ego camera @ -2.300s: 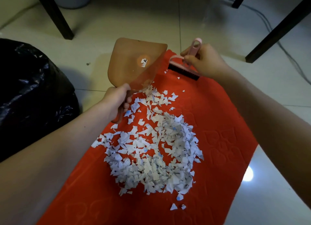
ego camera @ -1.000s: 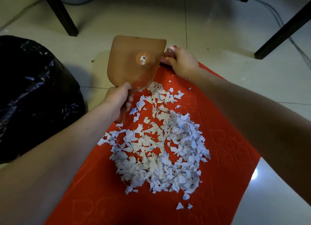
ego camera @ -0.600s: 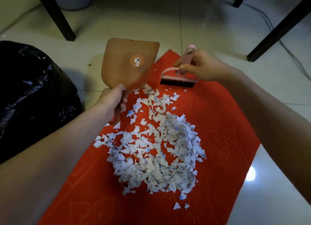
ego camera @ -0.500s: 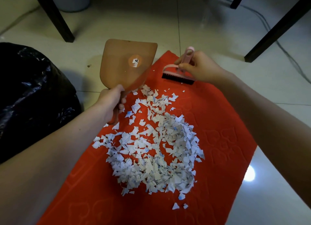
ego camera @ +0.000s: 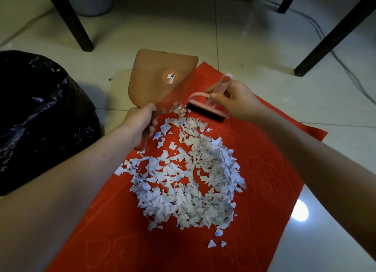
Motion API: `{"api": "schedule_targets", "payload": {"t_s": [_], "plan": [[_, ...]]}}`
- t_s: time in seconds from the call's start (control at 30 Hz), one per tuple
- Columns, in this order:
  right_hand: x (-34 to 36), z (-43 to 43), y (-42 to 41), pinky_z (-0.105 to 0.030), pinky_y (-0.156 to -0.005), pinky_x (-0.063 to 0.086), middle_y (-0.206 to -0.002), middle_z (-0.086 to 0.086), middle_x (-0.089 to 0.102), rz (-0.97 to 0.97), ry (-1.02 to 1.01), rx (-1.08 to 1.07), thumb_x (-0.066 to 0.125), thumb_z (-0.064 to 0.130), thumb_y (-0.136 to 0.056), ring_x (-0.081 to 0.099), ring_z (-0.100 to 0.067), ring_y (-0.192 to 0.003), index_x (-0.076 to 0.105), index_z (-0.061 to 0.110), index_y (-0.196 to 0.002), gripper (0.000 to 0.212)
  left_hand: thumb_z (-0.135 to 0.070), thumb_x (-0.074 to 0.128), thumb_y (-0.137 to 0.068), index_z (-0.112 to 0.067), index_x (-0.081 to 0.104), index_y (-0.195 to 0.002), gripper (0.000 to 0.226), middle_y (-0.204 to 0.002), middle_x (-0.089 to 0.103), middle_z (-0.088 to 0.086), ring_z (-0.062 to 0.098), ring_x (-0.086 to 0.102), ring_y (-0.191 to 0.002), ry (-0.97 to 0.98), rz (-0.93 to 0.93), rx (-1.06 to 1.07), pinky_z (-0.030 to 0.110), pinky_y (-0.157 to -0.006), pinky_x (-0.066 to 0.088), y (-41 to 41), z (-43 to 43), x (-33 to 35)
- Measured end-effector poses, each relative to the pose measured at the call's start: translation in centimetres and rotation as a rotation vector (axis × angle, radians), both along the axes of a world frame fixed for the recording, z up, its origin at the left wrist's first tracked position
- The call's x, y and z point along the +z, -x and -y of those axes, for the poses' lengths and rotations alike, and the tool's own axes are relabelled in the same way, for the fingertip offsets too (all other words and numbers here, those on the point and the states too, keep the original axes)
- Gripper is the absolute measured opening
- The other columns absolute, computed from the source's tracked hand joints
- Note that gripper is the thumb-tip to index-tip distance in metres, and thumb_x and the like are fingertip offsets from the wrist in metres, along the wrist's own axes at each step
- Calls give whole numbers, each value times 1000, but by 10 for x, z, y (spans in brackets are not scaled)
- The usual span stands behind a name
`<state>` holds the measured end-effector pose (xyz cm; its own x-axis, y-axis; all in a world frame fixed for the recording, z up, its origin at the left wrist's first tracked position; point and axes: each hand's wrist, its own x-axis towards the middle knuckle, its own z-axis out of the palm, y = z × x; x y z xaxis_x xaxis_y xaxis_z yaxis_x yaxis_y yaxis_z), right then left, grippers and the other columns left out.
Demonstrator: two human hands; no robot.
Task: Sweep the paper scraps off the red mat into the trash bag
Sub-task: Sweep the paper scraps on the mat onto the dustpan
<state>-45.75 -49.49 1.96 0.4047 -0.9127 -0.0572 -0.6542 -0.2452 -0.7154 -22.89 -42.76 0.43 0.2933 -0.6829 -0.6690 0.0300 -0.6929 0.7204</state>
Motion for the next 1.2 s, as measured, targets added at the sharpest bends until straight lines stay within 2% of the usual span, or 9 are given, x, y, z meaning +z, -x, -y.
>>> {"api": "schedule_targets", "payload": {"t_s": [0.13,0.3,0.43,0.53,0.67,0.77,0.87,1.03,1.2], "plan": [[13,4,15,-28,-86,52,-97,-1,68,68,48,-86,54,11,-93,66,-14,-88,67,16,-108,21,-27,45,-94,-12,52,-84,19,-61,45,3,14,34,-46,24,5,-9,23,-46,32,2,-5,6],[-7,11,17,-39,-87,51,-108,-2,69,-148,107,-233,52,22,-93,63,-21,-97,68,22,-108,23,-27,46,-94,-10,52,-94,19,-61,46,3,14,35,-46,38,13,-12,24,-47,33,4,-9,11],[-18,12,12,-37,-81,52,-108,-7,69,-181,84,-379,48,26,-96,64,-24,-93,66,20,-113,26,-27,46,-94,-10,52,-93,18,-60,46,3,14,35,-45,47,22,-21,23,-45,33,7,-10,11],[-14,-5,7,-37,-80,52,-101,-6,70,-218,34,-194,50,26,-96,65,-25,-90,66,17,-112,25,-26,47,-93,-9,53,-94,18,-60,46,3,14,36,-44,47,26,-19,22,-44,34,7,-9,9],[-6,-24,13,-39,-84,54,-99,-1,70,-28,-21,-67,53,16,-94,67,-19,-89,67,16,-111,21,-26,48,-92,-9,52,-94,18,-59,46,3,13,35,-40,37,18,-8,21,-43,33,8,-8,5],[-1,-7,38,-34,-73,54,-95,-4,72,13,135,-308,48,19,-96,67,-23,-81,69,17,-106,24,-26,48,-91,-10,50,-85,17,-58,45,3,12,34,-37,37,15,-9,18,-42,32,8,-7,3],[-8,18,64,-34,-82,53,-101,-4,71,15,176,-554,47,24,-93,66,-21,-91,69,17,-109,28,-24,48,-91,-11,49,-79,18,-57,45,4,11,34,-33,45,0,-9,17,-41,31,11,-4,2],[-19,37,58,-30,-75,45,-111,-5,69,-118,142,-640,33,40,-100,64,-24,-99,66,18,-115,42,-25,48,-92,-12,51,-77,21,-57,46,3,13,35,-38,37,5,-20,21,-44,32,17,-1,1],[-21,52,46,-29,-77,43,-110,-8,67,-215,27,-552,40,38,-98,62,-26,-101,65,12,-112,38,-25,49,-92,-11,50,-78,20,-55,46,3,11,34,-33,31,-7,-27,21,-42,31,17,0,-6]]}}
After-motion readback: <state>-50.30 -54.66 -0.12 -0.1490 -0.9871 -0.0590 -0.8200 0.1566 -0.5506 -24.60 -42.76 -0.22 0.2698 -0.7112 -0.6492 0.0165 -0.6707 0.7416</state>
